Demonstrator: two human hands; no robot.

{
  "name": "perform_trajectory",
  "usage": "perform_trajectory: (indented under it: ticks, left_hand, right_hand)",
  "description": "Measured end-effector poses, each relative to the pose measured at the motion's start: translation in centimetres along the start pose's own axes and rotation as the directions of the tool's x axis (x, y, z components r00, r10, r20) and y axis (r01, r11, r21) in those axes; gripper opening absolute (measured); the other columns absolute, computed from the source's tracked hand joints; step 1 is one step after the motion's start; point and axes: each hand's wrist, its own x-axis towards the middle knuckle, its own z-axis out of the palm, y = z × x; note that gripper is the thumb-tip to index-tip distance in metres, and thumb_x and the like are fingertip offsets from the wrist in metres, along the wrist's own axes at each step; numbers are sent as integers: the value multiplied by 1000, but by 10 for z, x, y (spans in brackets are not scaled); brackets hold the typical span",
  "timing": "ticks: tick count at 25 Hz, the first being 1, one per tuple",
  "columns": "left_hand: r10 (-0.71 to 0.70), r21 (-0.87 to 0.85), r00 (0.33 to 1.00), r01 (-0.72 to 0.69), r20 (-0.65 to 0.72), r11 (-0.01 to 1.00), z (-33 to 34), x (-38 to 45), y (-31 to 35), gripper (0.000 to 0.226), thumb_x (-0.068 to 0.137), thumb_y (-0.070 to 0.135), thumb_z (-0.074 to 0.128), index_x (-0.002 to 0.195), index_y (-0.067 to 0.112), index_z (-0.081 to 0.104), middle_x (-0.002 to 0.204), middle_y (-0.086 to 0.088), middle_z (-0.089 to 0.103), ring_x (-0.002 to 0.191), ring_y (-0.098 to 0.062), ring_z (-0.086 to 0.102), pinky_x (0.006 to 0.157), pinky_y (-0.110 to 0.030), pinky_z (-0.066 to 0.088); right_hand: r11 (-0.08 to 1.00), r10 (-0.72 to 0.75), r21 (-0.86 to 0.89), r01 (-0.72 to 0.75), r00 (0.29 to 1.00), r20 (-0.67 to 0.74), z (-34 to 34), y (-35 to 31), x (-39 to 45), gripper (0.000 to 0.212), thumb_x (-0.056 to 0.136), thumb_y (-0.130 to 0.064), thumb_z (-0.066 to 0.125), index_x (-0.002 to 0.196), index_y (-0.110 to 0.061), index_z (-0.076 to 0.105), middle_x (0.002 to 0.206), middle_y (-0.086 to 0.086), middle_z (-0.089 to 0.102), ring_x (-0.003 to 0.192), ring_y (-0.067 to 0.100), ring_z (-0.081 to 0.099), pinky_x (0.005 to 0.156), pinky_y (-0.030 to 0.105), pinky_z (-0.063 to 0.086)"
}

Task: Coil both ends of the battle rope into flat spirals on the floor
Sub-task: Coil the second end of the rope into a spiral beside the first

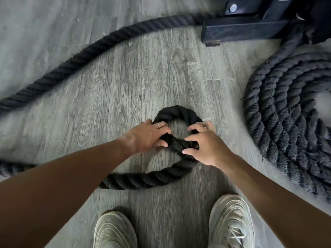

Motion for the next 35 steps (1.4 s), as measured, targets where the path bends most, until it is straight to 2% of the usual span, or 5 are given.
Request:
perform_trajectory:
  ticks: [6,10,20,28,35]
  left_hand:
    - [-295,284,949,315,-114,906,21,-16,28,68,95,70,19,131,15,35,140,-4,49,85,-28,69,54,-37,45]
    - [-481,-46,861,481,-165,876,26,-15,40,69,86,82,34,117,23,55,108,2,64,88,-21,67,65,-32,48]
    - [-144,-216,989,145,22,966,1,-23,-25,39,87,52,69,120,48,47,114,21,65,101,-7,61,90,-34,47]
    - [68,450,972,-165,223,877,-26,-22,-70,68,82,77,48,143,57,24,164,17,-6,151,-30,-10,118,-61,4]
    - [-62,456,998,60,-10,888,18,-49,-30,57,97,64,17,146,36,25,142,10,46,119,-36,42,95,-50,43]
  right_hand:
    - [960,-220,-189,207,974,-48,43,-43,-48,78,77,-63,65,140,-19,58,149,6,46,141,30,34,119,56,25]
    - [986,-144,-90,143,990,5,52,-37,-55,84,72,-63,77,140,-18,57,160,6,34,151,26,23,119,60,26]
    - [972,-148,-157,176,973,177,30,-38,-14,59,55,-61,89,89,-28,55,159,-18,28,116,14,29,80,42,27]
    - [967,-197,-102,235,937,288,10,-32,-5,51,61,-51,91,86,-31,52,154,-22,30,119,15,30,89,50,35]
    - [930,-115,-353,107,993,-4,-4,-35,-11,55,76,-16,81,122,-30,53,162,-9,32,150,20,21,117,61,-12]
